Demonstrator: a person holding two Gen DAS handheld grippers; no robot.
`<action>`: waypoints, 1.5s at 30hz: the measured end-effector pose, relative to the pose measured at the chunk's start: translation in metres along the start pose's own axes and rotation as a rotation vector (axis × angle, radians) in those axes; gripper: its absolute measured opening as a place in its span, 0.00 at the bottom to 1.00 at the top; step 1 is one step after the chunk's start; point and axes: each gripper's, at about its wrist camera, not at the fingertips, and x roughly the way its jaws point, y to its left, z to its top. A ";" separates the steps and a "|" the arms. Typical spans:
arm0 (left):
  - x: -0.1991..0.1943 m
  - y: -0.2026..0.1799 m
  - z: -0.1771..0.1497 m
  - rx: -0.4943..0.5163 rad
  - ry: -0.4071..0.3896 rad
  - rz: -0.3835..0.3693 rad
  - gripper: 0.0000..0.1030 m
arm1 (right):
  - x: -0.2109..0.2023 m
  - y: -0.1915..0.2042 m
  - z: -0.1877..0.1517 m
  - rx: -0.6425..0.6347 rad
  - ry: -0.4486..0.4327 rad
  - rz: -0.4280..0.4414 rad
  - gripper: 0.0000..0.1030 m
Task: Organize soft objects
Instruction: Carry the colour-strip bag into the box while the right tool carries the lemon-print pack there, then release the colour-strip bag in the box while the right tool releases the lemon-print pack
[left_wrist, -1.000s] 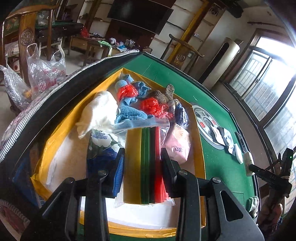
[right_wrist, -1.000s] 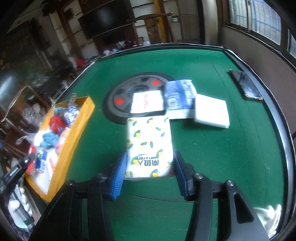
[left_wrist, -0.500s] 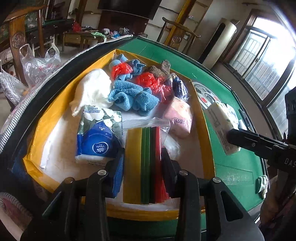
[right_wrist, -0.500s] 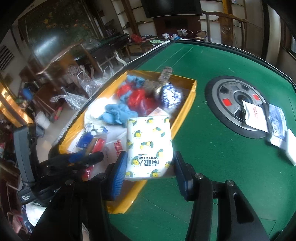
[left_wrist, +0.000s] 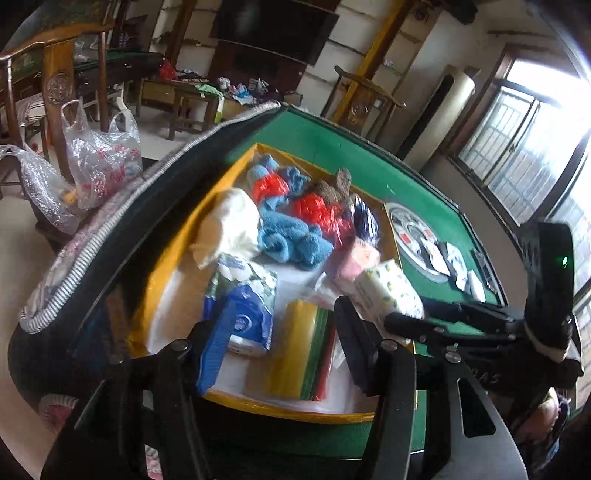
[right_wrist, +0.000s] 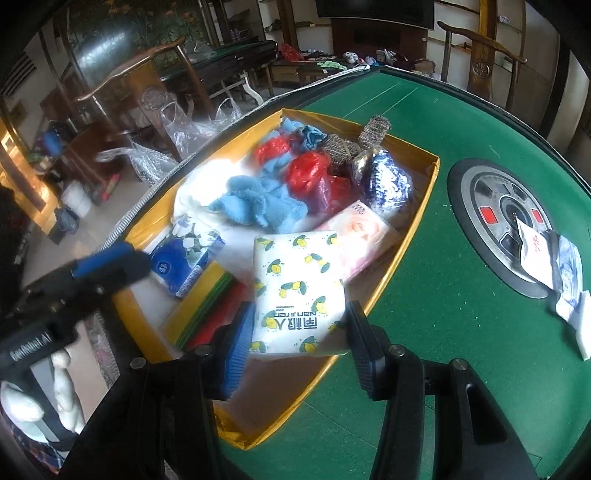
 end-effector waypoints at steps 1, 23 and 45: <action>-0.007 0.005 0.003 -0.018 -0.030 0.000 0.61 | 0.002 0.005 0.000 -0.010 0.010 0.005 0.44; -0.013 0.018 -0.001 0.014 -0.118 0.214 0.62 | -0.004 0.030 -0.017 -0.046 0.018 -0.114 0.57; -0.024 -0.062 -0.013 0.206 -0.191 0.417 0.65 | -0.057 -0.055 -0.062 0.112 -0.104 -0.113 0.57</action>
